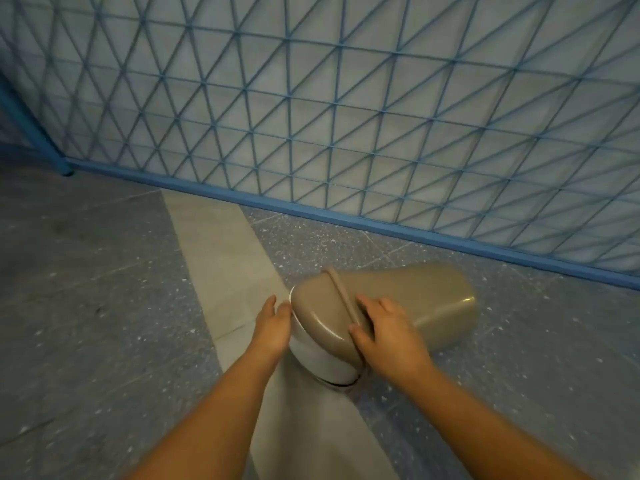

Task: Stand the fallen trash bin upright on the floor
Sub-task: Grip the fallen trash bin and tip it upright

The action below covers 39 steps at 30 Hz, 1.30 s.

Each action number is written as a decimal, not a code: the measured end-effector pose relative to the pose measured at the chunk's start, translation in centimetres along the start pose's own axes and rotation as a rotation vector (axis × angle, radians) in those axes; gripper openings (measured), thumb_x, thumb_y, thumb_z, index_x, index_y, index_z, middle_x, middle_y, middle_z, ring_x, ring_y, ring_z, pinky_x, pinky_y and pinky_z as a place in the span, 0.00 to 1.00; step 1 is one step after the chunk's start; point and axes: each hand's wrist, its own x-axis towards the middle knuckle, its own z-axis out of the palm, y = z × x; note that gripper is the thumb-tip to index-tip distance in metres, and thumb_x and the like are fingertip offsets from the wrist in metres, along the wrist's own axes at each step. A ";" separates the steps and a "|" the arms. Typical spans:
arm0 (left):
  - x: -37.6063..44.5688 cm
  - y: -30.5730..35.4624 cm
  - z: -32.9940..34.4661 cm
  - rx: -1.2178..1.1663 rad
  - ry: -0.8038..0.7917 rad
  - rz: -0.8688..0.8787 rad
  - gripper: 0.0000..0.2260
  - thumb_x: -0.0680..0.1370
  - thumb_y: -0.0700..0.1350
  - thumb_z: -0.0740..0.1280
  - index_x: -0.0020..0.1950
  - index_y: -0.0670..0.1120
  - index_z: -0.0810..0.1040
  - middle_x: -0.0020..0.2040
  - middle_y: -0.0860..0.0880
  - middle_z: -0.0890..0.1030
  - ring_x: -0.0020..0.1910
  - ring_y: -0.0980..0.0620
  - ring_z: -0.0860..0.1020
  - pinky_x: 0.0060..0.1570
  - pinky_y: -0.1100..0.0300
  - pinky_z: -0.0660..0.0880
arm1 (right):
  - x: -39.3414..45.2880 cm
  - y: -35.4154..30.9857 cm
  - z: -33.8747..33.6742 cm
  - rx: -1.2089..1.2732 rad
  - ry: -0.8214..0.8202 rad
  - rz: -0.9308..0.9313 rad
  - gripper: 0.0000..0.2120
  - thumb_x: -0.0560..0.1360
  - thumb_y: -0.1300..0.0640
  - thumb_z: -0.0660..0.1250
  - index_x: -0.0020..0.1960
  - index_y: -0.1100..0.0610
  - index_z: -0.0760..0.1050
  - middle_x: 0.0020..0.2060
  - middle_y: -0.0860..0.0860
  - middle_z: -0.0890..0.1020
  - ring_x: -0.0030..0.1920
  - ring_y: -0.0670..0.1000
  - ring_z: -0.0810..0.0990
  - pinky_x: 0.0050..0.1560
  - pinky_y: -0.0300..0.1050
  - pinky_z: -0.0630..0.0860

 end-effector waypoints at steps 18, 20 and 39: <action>-0.5 1.2 0.3 -0.051 -0.172 0.112 0.20 0.81 0.53 0.50 0.67 0.51 0.73 0.63 0.53 0.77 0.64 0.54 0.73 0.59 0.62 0.69 | 0.3 -0.2 0.5 0.291 0.096 0.035 0.12 0.72 0.58 0.65 0.55 0.55 0.77 0.36 0.52 0.75 0.39 0.52 0.74 0.42 0.46 0.72; -0.5 2.8 -0.3 -0.012 -0.143 0.143 0.22 0.81 0.54 0.52 0.71 0.49 0.69 0.71 0.49 0.72 0.70 0.50 0.69 0.72 0.52 0.63 | 0.7 -0.5 0.0 0.399 0.121 0.077 0.14 0.72 0.58 0.66 0.58 0.53 0.77 0.33 0.50 0.74 0.36 0.50 0.74 0.43 0.47 0.73; -4.4 15.4 8.2 0.635 -0.051 0.891 0.33 0.74 0.66 0.51 0.77 0.58 0.49 0.80 0.53 0.48 0.78 0.50 0.44 0.74 0.46 0.42 | 0.5 6.5 -7.7 1.504 0.389 0.265 0.14 0.76 0.64 0.61 0.61 0.60 0.76 0.43 0.50 0.87 0.42 0.47 0.84 0.43 0.39 0.82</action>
